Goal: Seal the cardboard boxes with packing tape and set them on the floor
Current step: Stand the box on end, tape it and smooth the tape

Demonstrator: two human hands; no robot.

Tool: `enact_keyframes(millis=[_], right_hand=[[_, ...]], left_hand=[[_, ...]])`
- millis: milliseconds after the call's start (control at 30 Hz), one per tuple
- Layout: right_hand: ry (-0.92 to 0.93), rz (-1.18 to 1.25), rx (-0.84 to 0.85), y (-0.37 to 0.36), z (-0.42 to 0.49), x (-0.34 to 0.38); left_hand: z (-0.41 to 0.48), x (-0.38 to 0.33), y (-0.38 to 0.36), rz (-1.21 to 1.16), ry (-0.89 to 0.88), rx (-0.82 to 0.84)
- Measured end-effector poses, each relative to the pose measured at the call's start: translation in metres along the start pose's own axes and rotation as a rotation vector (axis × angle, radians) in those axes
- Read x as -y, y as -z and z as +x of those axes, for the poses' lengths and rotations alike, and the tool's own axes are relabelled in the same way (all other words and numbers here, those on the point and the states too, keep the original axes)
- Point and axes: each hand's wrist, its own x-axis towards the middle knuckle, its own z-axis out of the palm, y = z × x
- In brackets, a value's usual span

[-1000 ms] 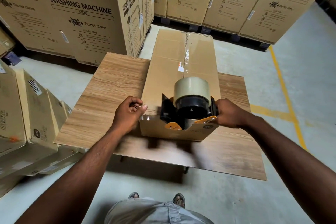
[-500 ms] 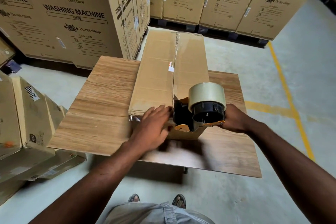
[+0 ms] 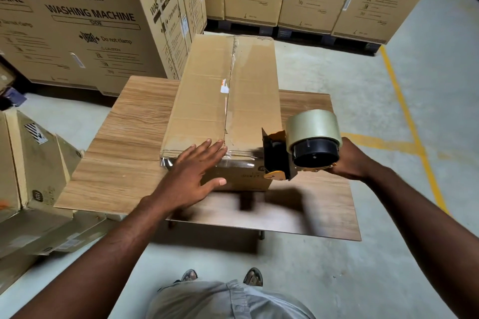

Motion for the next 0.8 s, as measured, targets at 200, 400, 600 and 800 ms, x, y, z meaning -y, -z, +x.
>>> enact_keyframes(millis=[200,400,600,800], right_hand=[[0.060,-0.092,0.020,0.001,0.003,-0.024],[0.062,0.003,-0.002,-0.008,0.001,-0.031],[0.054,0.021,0.001,-0.007,0.000,-0.029],[0.018,-0.023,-0.025,-0.011,-0.002,-0.034]], left_hand=[[0.000,-0.003,0.003,-0.023,0.012,0.008],[0.007,-0.031,-0.006,0.078,0.106,0.021],[0.042,-0.088,-0.024,0.160,-0.033,0.122],[0.046,-0.068,-0.034,-0.152,-0.023,0.008]])
